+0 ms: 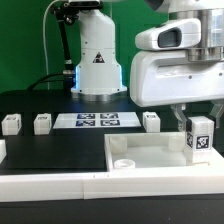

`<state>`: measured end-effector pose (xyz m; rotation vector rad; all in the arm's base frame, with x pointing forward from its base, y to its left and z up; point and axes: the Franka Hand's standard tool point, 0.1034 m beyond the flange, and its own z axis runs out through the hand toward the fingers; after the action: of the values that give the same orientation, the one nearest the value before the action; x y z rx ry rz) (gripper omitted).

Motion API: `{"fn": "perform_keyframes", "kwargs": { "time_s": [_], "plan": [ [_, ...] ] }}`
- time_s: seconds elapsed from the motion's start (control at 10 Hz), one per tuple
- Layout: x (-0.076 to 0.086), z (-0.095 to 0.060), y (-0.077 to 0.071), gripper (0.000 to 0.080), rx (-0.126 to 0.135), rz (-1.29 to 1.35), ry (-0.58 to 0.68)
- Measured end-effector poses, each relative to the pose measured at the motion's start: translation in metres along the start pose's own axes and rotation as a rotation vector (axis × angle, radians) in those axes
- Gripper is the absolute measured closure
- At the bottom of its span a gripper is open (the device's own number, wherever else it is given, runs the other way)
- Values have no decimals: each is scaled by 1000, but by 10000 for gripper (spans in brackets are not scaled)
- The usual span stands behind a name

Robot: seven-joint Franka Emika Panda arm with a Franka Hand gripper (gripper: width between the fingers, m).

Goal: Assemble square table

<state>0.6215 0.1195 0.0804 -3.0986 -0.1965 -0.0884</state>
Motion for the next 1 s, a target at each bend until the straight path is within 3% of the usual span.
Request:
{"fn": "perform_keyframes", "kwargs": {
  "time_s": [0.6,1.0],
  "plan": [
    [0,1,0,508,6,606,8],
    [-2,2,-2,507,36,1087,5]
  ]
}}
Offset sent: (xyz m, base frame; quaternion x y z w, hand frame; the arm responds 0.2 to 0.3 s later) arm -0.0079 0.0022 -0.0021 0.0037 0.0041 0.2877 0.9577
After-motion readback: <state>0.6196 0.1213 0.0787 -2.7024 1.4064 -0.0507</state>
